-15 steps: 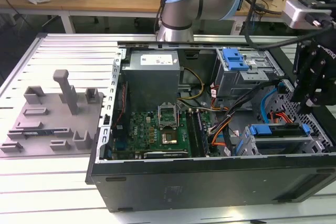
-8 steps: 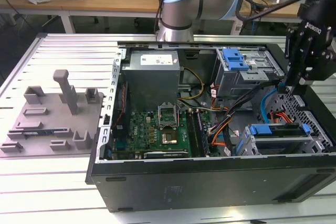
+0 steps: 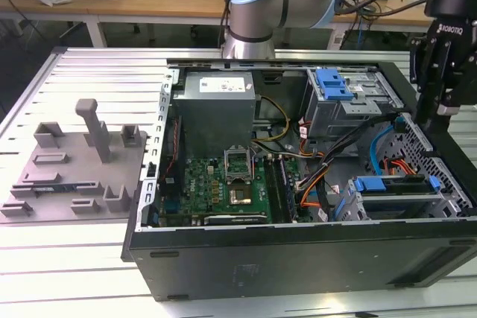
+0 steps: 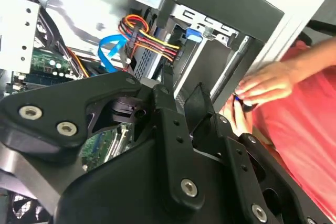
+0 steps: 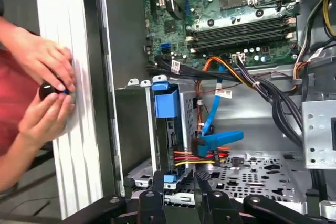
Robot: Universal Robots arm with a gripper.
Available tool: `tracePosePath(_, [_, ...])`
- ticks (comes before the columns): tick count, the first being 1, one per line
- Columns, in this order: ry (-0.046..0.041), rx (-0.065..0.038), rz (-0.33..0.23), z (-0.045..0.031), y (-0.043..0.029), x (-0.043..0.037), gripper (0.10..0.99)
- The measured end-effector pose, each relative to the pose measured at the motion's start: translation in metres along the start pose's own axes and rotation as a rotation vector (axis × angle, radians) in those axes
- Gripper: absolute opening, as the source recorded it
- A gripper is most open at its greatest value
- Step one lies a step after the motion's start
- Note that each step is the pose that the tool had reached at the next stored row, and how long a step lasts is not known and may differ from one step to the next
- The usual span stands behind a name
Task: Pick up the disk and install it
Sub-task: 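Insert the second disk wire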
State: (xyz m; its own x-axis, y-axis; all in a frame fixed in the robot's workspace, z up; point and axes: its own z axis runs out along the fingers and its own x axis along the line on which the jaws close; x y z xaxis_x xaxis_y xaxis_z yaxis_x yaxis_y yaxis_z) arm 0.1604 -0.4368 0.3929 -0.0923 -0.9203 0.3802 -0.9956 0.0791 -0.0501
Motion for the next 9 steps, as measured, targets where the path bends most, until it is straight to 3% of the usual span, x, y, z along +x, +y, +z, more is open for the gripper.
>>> tracePosePath(1, [0.0218, 0.002, -0.001, -0.0027, 0.0009, -0.0065, 0.365])
tracePosePath(2, [0.0541, 0.005, -0.001, -0.0050, 0.0027, -0.0122, 0.365])
tracePosePath(3, [0.0782, 0.007, -0.002, -0.0068, 0.0052, -0.0177, 0.365])
tracePosePath(5, [0.0928, 0.008, -0.002, -0.0082, 0.0086, -0.0230, 0.365])
tracePosePath(9, [0.1064, 0.009, -0.002, -0.0094, 0.0165, -0.0300, 0.365])
